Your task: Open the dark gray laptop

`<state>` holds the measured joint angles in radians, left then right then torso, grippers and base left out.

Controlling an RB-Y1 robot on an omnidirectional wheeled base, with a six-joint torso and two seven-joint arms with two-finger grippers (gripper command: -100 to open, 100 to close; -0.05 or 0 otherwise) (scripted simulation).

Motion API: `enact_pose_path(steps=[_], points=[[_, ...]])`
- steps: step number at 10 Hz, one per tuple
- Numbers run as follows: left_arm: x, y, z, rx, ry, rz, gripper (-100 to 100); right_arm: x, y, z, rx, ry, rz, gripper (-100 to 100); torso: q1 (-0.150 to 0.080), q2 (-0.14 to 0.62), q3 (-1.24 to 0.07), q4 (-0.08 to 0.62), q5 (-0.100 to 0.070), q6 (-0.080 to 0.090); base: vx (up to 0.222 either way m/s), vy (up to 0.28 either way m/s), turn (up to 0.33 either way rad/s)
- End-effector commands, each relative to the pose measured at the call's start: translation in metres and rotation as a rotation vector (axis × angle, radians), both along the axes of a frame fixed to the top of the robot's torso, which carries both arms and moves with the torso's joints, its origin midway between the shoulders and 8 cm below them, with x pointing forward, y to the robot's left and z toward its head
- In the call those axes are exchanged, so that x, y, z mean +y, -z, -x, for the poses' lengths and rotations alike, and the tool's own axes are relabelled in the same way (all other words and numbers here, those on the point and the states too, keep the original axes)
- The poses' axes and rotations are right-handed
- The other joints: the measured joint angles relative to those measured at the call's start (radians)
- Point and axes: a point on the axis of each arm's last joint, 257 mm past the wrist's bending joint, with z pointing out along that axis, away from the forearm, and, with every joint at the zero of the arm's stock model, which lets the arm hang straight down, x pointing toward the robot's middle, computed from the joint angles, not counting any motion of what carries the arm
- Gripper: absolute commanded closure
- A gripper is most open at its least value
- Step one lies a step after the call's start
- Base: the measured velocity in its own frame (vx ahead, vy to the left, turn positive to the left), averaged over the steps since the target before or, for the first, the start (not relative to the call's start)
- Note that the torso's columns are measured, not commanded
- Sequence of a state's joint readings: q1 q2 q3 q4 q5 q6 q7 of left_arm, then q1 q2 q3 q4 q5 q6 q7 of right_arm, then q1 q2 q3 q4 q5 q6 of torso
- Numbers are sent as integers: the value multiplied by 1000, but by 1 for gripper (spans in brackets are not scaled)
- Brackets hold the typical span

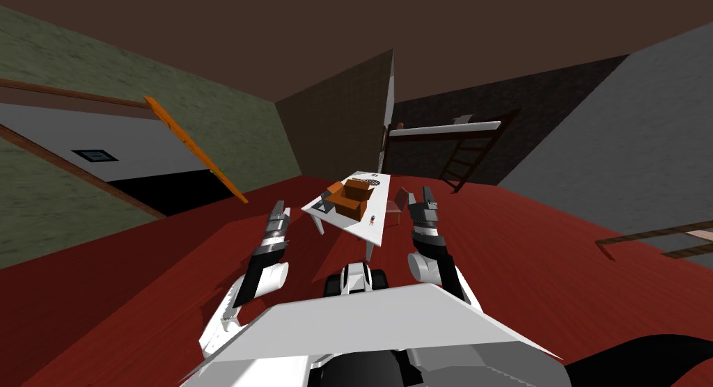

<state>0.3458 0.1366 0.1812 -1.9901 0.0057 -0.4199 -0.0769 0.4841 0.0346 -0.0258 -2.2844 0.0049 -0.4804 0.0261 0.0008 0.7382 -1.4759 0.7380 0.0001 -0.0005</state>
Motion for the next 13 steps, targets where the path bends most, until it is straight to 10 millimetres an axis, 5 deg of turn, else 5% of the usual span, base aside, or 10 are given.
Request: enact_pose_path(steps=[1,13], points=[[25,18,-16,48,-61,-23,-100,0,0,0,0,0,0,0,0,0,0,0,0,1,5,-45,-156],[103,82,-73,231,-236,-49,-100,0,0,0,0,0,0,0,0,0,0,0,0,0,8,-35,-82]])
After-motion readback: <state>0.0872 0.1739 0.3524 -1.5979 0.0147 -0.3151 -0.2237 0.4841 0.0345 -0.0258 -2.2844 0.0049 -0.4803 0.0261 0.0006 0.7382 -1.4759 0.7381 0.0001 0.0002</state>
